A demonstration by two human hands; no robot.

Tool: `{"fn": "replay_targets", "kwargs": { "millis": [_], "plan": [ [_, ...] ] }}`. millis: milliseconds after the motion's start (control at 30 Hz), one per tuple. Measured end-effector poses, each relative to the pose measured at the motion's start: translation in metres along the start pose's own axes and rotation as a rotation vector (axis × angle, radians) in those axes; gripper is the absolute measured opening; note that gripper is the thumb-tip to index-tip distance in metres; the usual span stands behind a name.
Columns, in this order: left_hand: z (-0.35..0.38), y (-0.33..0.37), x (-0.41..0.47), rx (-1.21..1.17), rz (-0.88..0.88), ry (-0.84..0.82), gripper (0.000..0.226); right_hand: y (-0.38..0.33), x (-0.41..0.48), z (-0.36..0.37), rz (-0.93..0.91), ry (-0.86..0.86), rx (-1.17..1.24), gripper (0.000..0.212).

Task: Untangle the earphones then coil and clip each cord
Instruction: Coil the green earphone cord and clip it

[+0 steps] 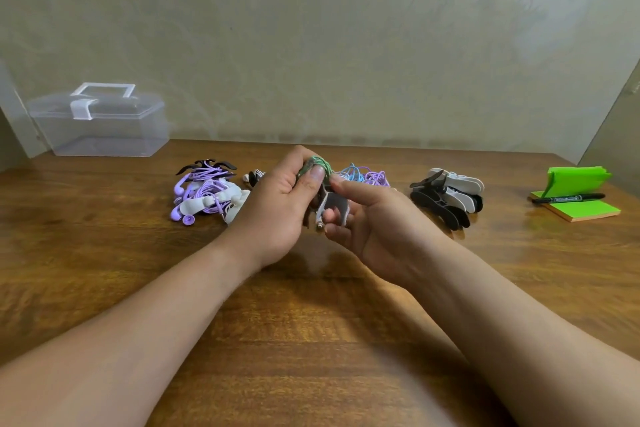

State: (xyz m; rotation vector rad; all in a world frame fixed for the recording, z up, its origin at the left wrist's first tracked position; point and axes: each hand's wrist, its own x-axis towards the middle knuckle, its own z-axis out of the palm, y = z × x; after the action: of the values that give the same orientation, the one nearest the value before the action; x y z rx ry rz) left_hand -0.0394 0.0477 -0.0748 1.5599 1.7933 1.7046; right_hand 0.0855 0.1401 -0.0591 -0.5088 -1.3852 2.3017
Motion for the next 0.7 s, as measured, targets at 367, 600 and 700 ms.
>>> {"fn": "replay_targets", "kwargs": {
  "millis": [367, 600, 700],
  "plan": [
    [-0.001, 0.007, -0.001, -0.325, -0.312, 0.053, 0.029, 0.01, 0.0, -0.009, -0.636, 0.031, -1.055, 0.031],
    [-0.002, 0.007, 0.002, -0.379, -0.343, 0.06, 0.014, 0.002, -0.002, -0.014, -0.586, -0.105, -0.891, 0.024],
    [0.001, 0.005, -0.002, -0.289, -0.301, 0.006, 0.023, 0.004, -0.002, -0.012, -0.509, -0.133, -0.826, 0.023]
  ]
}}
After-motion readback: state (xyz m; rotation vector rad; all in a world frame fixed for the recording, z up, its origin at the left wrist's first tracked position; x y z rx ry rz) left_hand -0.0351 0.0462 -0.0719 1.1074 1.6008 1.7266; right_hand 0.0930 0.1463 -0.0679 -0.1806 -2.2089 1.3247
